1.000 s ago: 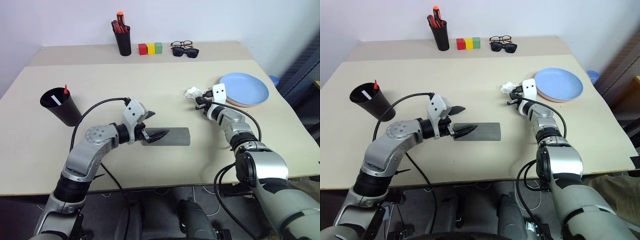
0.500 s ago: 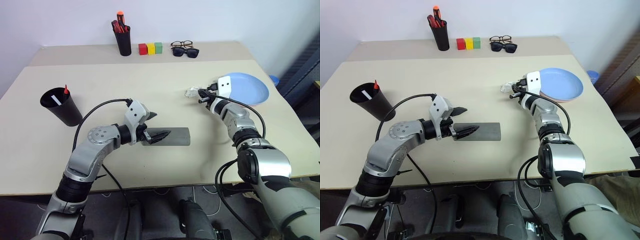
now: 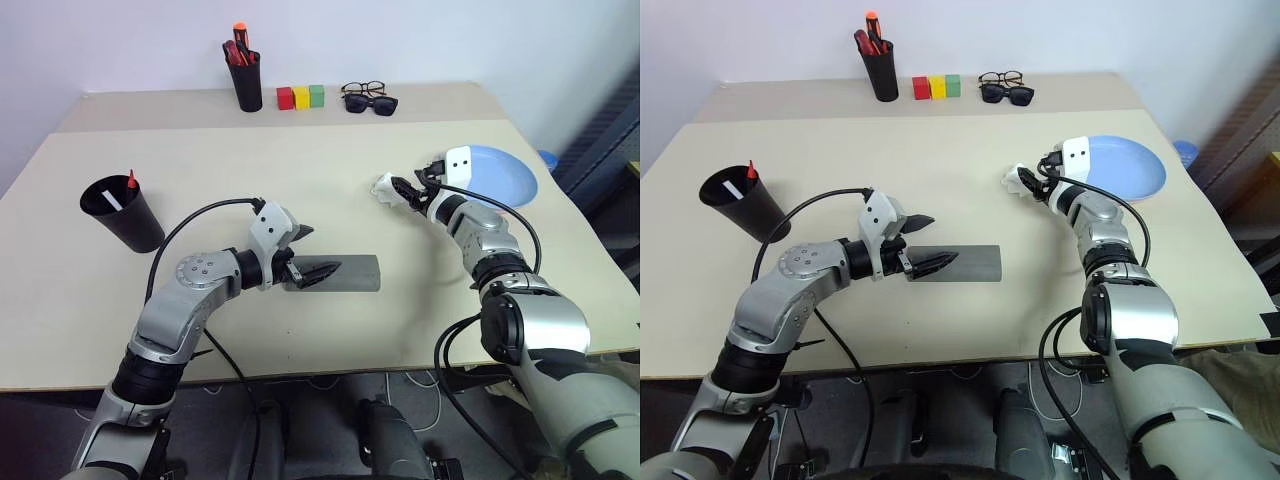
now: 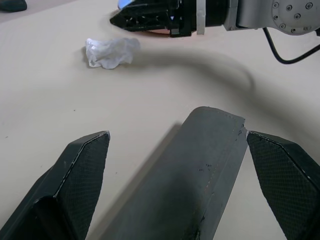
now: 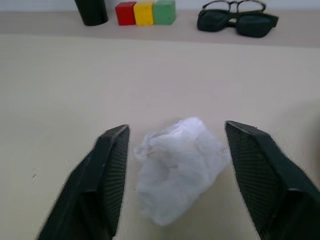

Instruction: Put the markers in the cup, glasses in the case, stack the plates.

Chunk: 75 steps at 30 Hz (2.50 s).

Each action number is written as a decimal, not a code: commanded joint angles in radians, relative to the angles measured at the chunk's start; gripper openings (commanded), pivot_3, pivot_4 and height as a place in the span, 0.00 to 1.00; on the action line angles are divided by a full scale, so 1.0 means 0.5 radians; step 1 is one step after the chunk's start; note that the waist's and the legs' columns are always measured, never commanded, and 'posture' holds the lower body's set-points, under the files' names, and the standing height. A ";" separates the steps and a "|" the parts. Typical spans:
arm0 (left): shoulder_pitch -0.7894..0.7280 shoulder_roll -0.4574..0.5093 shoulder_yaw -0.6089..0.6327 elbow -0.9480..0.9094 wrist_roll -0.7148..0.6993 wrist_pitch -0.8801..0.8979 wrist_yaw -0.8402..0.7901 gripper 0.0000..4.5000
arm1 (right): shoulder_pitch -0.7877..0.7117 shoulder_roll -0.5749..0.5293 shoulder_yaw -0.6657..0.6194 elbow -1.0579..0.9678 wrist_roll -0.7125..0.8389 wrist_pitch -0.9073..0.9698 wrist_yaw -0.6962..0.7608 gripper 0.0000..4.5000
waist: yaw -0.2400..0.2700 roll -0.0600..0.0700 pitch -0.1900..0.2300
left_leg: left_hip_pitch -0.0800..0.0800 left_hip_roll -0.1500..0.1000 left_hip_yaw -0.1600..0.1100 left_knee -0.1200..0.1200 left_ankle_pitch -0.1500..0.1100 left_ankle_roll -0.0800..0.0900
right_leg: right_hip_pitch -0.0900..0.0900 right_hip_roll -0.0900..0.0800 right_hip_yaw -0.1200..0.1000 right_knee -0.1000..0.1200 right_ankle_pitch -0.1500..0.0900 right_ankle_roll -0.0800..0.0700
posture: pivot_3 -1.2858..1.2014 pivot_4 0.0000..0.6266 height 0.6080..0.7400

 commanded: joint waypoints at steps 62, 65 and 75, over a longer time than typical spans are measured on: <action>0.007 0.015 0.015 -0.083 -0.010 -0.035 0.058 1.00 | -0.228 -0.204 -0.092 -0.101 0.026 -0.196 -0.313 0.01 | 0.006 0.002 0.001 | 0.000 0.000 0.000 0.000 0.000 0.000 | 0.000 0.000 0.000 -0.001 -0.001 -0.002 | 0.52 0.24 1.00; 0.002 0.010 0.015 -0.079 -0.007 -0.036 0.058 1.00 | -0.254 -0.343 -0.094 -0.064 -0.001 -0.208 -0.422 0.01 | 0.011 0.002 0.001 | -0.001 0.000 0.000 0.000 0.000 0.000 | 0.000 0.000 0.000 -0.002 -0.001 -0.002 | 0.52 0.24 1.00; 0.024 0.010 0.034 -0.075 -0.006 -0.051 0.058 1.00 | -0.103 -0.587 -0.074 -0.002 -0.058 -0.164 -0.479 0.87 | -0.007 0.002 0.001 | 0.000 0.000 0.000 -0.001 0.000 0.000 | 0.000 0.000 0.001 -0.002 -0.001 -0.002 | 0.52 0.24 1.00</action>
